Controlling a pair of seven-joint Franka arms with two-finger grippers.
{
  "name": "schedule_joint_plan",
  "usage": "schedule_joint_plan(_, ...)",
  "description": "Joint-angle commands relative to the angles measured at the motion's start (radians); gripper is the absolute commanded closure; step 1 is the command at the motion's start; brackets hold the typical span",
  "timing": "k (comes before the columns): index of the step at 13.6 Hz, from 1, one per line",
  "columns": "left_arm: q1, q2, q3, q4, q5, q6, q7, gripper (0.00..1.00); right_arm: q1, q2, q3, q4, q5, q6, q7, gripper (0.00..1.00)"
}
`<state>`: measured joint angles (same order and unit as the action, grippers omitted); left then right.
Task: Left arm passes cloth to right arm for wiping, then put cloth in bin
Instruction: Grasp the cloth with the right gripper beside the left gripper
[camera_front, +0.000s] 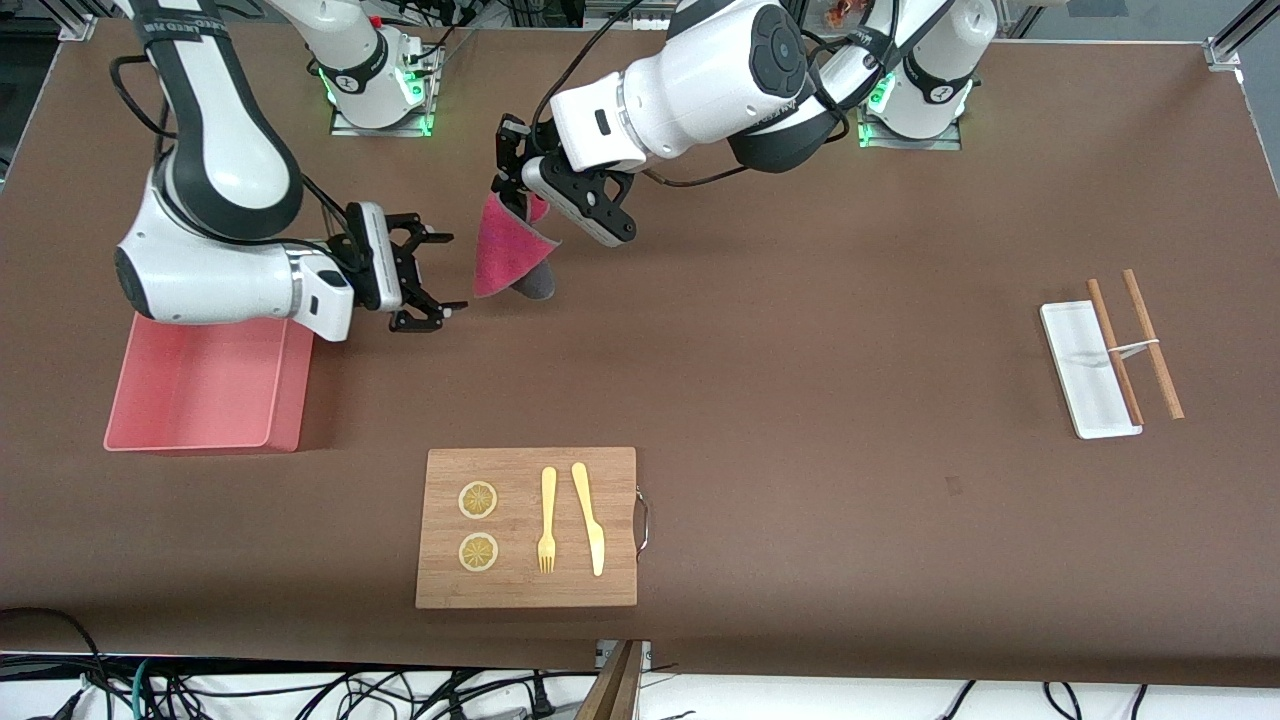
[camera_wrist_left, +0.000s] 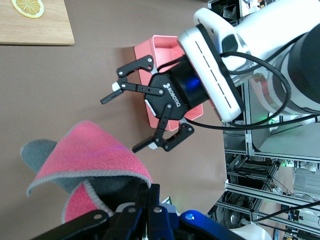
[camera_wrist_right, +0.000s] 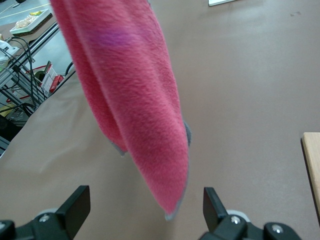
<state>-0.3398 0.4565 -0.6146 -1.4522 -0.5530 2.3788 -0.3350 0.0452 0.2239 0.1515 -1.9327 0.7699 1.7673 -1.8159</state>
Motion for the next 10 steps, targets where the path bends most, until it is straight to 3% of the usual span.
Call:
schedule_joint_plan(1,0.001,-0.004,0.001,0.010,-0.008,-0.003,-0.009,1.00,0.011,-0.064,0.017,-0.097,0.012,0.041,-0.045,0.00)
schedule_joint_plan(7,0.001,-0.002,0.001,0.010,-0.008,-0.004,-0.009,1.00,0.042,-0.051,0.143,-0.100,0.028,0.223,0.052,0.00)
schedule_joint_plan(10,0.001,-0.002,0.001,0.010,-0.008,-0.003,-0.009,1.00,0.048,-0.031,0.161,-0.100,0.026,0.302,0.093,0.00)
